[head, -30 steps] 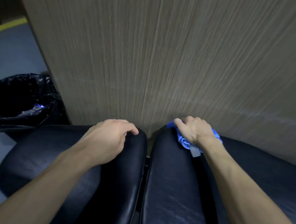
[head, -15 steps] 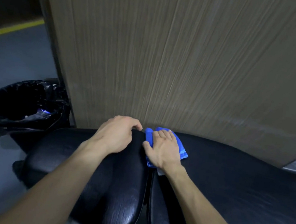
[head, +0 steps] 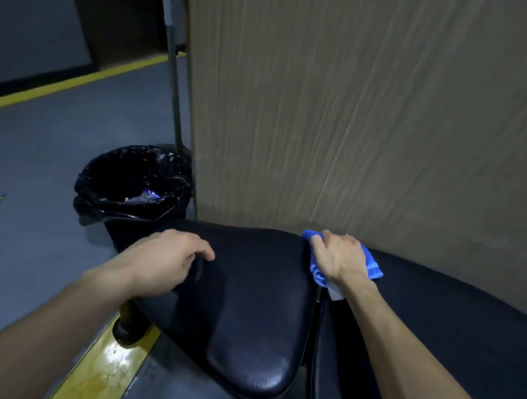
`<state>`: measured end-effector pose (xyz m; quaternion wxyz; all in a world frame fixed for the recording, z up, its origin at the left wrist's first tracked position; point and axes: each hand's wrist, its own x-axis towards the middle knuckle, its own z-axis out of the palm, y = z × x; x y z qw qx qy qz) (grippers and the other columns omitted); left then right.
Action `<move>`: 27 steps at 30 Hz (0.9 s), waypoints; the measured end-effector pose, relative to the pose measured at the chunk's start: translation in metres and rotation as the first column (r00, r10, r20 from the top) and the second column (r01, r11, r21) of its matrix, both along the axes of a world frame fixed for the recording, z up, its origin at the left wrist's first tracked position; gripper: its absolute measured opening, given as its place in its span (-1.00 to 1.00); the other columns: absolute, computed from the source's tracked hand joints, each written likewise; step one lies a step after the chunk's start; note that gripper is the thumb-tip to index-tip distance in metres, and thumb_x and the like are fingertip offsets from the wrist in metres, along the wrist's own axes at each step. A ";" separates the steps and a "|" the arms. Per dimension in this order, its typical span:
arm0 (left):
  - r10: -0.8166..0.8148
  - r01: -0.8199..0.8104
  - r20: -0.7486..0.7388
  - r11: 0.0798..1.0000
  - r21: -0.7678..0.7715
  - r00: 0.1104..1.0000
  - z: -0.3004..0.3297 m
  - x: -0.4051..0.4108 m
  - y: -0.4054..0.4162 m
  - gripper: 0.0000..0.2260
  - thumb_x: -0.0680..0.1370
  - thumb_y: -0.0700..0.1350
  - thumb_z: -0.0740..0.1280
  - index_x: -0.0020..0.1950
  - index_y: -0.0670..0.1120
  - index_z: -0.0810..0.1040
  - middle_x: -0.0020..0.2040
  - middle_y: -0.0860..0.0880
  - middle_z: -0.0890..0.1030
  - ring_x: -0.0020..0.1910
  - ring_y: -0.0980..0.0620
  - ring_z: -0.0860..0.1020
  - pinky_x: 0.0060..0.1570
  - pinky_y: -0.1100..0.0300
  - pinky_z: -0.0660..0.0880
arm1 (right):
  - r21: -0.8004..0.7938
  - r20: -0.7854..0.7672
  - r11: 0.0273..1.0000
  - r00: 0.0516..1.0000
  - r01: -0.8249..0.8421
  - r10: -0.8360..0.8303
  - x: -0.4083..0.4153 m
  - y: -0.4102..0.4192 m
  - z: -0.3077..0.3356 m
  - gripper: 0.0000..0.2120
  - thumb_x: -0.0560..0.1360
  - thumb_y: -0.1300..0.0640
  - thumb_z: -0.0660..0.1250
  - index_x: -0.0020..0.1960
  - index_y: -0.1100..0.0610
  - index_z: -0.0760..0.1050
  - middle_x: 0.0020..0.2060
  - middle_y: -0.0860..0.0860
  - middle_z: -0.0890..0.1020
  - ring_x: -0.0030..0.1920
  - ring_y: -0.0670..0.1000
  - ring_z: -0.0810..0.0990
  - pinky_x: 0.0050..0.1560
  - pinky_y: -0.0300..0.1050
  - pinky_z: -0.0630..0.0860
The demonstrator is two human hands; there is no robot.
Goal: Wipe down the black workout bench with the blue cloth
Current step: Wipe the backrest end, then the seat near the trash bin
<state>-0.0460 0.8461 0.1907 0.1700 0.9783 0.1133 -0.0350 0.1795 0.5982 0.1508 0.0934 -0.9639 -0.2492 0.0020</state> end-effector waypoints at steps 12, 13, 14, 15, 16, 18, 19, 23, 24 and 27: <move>0.237 -0.230 0.067 0.967 -0.109 0.969 -0.021 -0.034 0.113 -0.59 0.50 -0.16 0.10 0.07 0.33 0.53 0.08 0.10 0.69 0.09 -0.03 0.64 0.07 0.04 0.58 | -0.080 -0.252 0.981 0.956 -0.177 0.152 -0.051 0.212 0.013 -0.47 0.61 -0.10 -0.04 0.31 0.17 0.51 0.32 0.24 0.53 0.29 0.25 0.50 0.24 0.04 0.38; 0.259 -0.250 0.074 0.962 -0.113 0.963 -0.024 -0.033 0.118 -0.58 0.50 -0.20 0.13 0.08 0.27 0.59 0.08 0.09 0.70 0.10 -0.03 0.63 0.07 0.05 0.57 | -0.049 -0.268 0.973 0.941 -0.226 0.205 -0.065 0.233 0.012 -0.48 0.61 -0.11 -0.03 0.30 0.16 0.52 0.31 0.24 0.54 0.28 0.26 0.50 0.22 0.05 0.38; 0.282 -0.273 0.076 0.956 -0.111 0.956 -0.025 -0.031 0.120 -0.57 0.51 -0.26 0.16 0.10 0.21 0.62 0.07 0.09 0.69 0.11 -0.03 0.62 0.06 0.08 0.55 | -0.023 -0.274 0.964 0.929 -0.265 0.249 -0.076 0.248 0.012 -0.49 0.60 -0.11 -0.03 0.28 0.14 0.53 0.29 0.24 0.55 0.26 0.26 0.51 0.18 0.05 0.38; 0.298 -0.290 0.069 0.951 -0.105 0.952 -0.025 -0.028 0.121 -0.56 0.51 -0.30 0.17 0.12 0.18 0.64 0.04 0.10 0.68 0.10 -0.02 0.62 0.04 0.10 0.54 | -0.006 -0.277 0.956 0.919 -0.294 0.281 -0.082 0.255 0.010 -0.51 0.60 -0.11 -0.02 0.25 0.11 0.54 0.26 0.23 0.57 0.24 0.27 0.52 0.14 0.06 0.38; 0.297 -0.290 0.060 0.952 -0.098 0.953 -0.025 -0.025 0.121 -0.55 0.51 -0.30 0.17 0.13 0.18 0.63 0.03 0.12 0.67 0.09 -0.01 0.61 0.03 0.11 0.54 | 0.010 -0.274 0.951 0.914 -0.309 0.300 -0.083 0.254 0.008 -0.55 0.59 -0.12 0.00 0.20 0.08 0.54 0.23 0.22 0.58 0.21 0.27 0.52 0.09 0.06 0.37; 0.273 -0.267 0.043 0.958 -0.107 0.961 -0.027 -0.017 0.121 -0.55 0.49 -0.27 0.16 0.11 0.23 0.60 0.08 0.16 0.67 0.09 -0.01 0.61 0.03 0.04 0.58 | 0.031 -0.279 0.951 0.911 -0.309 0.305 -0.074 0.235 0.008 -0.63 0.57 -0.17 0.03 0.09 0.02 0.49 0.17 0.18 0.61 0.16 0.25 0.54 0.05 0.08 0.36; 0.268 -0.262 0.032 0.957 -0.124 0.963 -0.028 -0.014 0.122 -0.54 0.49 -0.26 0.15 0.10 0.26 0.58 0.10 0.16 0.67 0.08 -0.01 0.62 0.02 0.01 0.60 | 0.014 -0.286 0.956 0.915 -0.293 0.285 -0.064 0.222 0.008 -0.63 0.55 -0.21 0.04 0.06 0.00 0.48 0.14 0.16 0.62 0.14 0.23 0.54 0.05 0.08 0.38; 0.249 -0.241 0.032 0.959 -0.151 0.968 -0.030 -0.020 0.129 -0.54 0.50 -0.28 0.15 0.08 0.28 0.56 0.13 0.14 0.66 0.01 -0.02 0.64 -0.06 -0.01 0.63 | -0.161 -0.411 0.980 0.911 -0.120 0.044 -0.028 0.187 0.018 -0.41 0.38 -0.40 0.07 0.13 -0.03 0.57 0.12 0.11 0.62 0.11 0.19 0.56 0.12 0.06 0.45; 0.259 -0.249 0.052 0.957 -0.148 0.965 -0.030 -0.025 0.131 -0.54 0.52 -0.29 0.15 0.11 0.27 0.57 0.16 0.11 0.66 0.02 -0.02 0.65 -0.03 -0.01 0.63 | -0.169 -0.428 0.980 0.903 -0.105 0.023 -0.026 0.190 0.018 -0.42 0.40 -0.37 0.11 0.14 0.01 0.56 0.13 0.11 0.62 0.11 0.19 0.56 0.13 0.05 0.45; 0.292 -0.279 0.090 0.951 -0.133 0.952 -0.024 -0.038 0.137 -0.55 0.55 -0.30 0.17 0.18 0.19 0.61 0.23 0.06 0.65 0.14 -0.04 0.62 0.09 -0.01 0.59 | -0.064 -0.385 0.992 0.920 -0.111 0.078 -0.042 0.216 0.014 -0.53 0.44 -0.25 0.12 0.11 0.01 0.58 0.12 0.15 0.63 0.11 0.23 0.55 0.06 0.02 0.43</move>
